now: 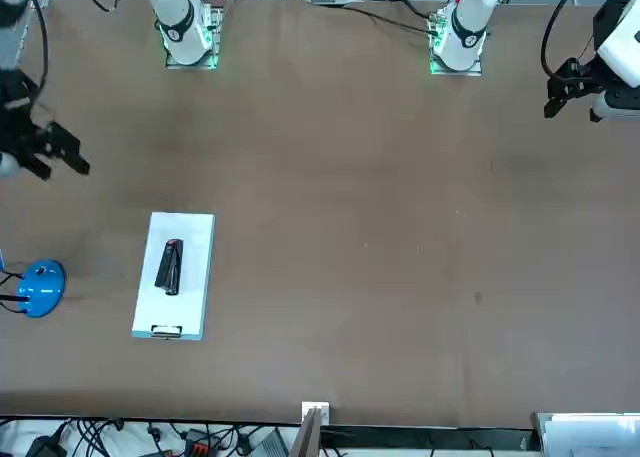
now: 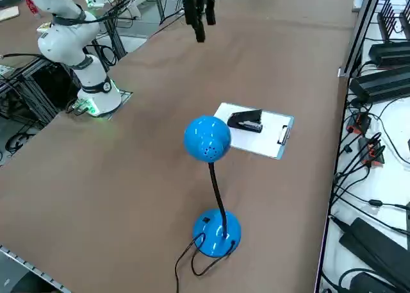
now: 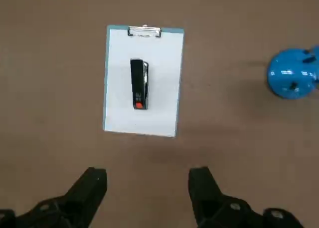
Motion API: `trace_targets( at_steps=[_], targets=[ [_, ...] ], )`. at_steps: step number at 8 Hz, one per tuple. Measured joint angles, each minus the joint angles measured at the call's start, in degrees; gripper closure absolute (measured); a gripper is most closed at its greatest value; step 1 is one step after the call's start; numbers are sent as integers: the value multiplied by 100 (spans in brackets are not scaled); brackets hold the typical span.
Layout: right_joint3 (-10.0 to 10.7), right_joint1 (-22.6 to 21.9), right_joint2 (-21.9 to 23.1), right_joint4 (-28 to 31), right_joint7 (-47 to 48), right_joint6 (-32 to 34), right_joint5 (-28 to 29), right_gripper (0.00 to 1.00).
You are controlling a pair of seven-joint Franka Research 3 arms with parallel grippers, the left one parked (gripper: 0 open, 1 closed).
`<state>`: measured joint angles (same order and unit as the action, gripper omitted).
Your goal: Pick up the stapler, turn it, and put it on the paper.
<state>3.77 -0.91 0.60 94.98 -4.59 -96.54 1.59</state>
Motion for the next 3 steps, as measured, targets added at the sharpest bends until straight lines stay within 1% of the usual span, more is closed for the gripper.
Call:
trace_targets(
  at_steps=[2,3],
  targets=[
    [-64,4,208,0,237,495,-212,0],
    [-80,4,235,-1,257,558,-229,0]
  ],
)
